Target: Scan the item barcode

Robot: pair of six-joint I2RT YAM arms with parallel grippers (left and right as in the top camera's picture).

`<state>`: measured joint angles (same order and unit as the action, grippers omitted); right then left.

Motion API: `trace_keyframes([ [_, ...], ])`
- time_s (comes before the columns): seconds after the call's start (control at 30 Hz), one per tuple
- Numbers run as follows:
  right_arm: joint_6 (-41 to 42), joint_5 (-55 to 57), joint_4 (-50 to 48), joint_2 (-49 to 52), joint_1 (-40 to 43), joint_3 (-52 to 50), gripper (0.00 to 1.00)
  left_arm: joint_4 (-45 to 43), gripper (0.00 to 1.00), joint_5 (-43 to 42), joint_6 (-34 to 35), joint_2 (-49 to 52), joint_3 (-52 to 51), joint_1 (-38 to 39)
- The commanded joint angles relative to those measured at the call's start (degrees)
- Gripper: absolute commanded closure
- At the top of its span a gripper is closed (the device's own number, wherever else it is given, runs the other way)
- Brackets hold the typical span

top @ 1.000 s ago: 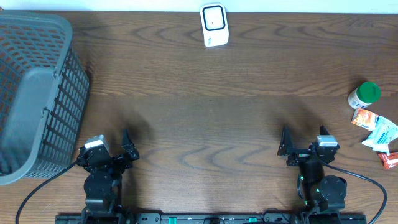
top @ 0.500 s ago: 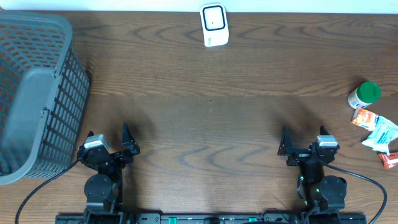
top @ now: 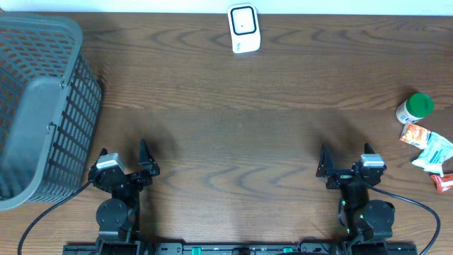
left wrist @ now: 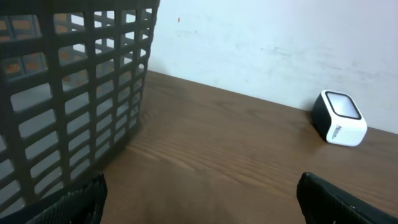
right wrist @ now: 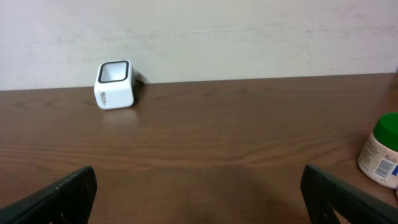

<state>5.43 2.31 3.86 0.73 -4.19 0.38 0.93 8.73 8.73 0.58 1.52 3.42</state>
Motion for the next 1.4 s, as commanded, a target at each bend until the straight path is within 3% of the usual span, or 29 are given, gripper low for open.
trace_keyframes([
  [0.0, -0.3, -0.1, 0.2, 0.0, 0.5, -0.1, 0.01, 1.3, 0.02, -0.9, -0.5, -0.5, -1.3, -0.3],
  [1.37, -0.3, 0.0, 0.2, 0.0, 0.5, -0.1, 0.01, 2.8, 0.02, -2.8, -1.6, -0.5, -1.3, -0.3],
])
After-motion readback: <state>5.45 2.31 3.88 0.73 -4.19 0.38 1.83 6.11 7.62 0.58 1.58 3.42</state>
